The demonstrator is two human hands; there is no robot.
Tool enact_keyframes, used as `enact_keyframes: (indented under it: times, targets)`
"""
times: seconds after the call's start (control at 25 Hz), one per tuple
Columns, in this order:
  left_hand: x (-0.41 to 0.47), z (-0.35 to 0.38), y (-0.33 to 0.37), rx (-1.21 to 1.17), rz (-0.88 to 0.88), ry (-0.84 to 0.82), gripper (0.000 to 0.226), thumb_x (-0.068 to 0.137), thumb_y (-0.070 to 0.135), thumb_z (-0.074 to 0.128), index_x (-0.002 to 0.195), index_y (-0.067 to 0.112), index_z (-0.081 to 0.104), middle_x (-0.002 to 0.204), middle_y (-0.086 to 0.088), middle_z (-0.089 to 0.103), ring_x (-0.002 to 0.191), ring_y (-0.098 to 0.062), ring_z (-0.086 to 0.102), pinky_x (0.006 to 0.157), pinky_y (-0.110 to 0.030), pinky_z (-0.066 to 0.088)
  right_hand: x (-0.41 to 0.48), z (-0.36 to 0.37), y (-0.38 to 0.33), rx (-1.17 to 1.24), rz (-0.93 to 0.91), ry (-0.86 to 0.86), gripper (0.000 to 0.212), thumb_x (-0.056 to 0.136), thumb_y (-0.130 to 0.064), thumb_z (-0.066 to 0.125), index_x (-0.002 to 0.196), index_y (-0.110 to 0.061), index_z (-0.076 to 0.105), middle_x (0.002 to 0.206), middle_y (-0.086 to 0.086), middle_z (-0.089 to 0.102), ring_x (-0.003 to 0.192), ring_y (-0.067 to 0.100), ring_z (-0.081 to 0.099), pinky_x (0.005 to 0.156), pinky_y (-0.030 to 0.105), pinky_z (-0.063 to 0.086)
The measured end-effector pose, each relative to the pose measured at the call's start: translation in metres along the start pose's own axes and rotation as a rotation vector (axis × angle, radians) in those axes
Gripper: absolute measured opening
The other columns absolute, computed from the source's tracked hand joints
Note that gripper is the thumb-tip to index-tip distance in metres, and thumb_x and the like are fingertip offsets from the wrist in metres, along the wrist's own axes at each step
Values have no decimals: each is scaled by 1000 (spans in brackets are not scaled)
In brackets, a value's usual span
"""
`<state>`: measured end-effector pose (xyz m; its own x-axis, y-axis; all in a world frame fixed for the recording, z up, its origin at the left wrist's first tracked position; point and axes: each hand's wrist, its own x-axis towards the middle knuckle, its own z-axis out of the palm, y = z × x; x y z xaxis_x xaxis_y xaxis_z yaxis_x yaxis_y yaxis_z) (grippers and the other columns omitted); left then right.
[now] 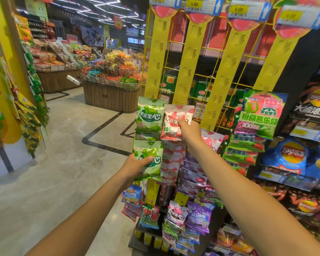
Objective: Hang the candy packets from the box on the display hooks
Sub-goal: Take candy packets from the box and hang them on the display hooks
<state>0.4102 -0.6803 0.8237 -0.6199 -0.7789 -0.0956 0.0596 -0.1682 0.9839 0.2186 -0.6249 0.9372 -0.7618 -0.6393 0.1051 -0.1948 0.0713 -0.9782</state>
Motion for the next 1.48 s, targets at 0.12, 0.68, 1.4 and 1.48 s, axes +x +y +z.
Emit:
enact_keyframes:
  times: [0.12, 0.68, 1.4, 1.48]
  targets:
    - [1, -1, 15, -50, 20, -7, 26, 96, 19, 73, 122, 15, 68, 111, -10, 79, 103, -30, 76, 96, -57, 59, -4, -14, 0, -2, -95, 16, 60, 89, -61, 60, 103, -2, 65, 92, 19, 72, 87, 37, 71, 84, 60, 58]
    - [78, -11, 199, -7, 277, 79, 41, 96, 41, 69, 118, 6, 67, 107, -14, 68, 98, -32, 66, 75, -45, 61, -17, -58, -20, 28, -196, 90, 56, 94, -61, 58, 103, -7, 67, 91, 19, 69, 81, 30, 65, 88, 62, 58]
    - [91, -18, 171, 274, 380, 277, 36, 95, 42, 68, 104, 7, 72, 88, -7, 70, 76, -21, 64, 67, -37, 53, -13, -45, -1, 42, -189, 23, 67, 82, -73, 58, 100, -10, 68, 100, 23, 73, 95, 44, 71, 88, 65, 56]
    - [85, -19, 170, 420, 400, 363, 37, 93, 45, 69, 116, 15, 69, 105, -2, 70, 91, -20, 64, 80, -40, 53, -13, -42, 3, 41, -187, 26, 69, 82, -74, 58, 100, -7, 67, 102, 25, 71, 97, 44, 69, 89, 62, 56]
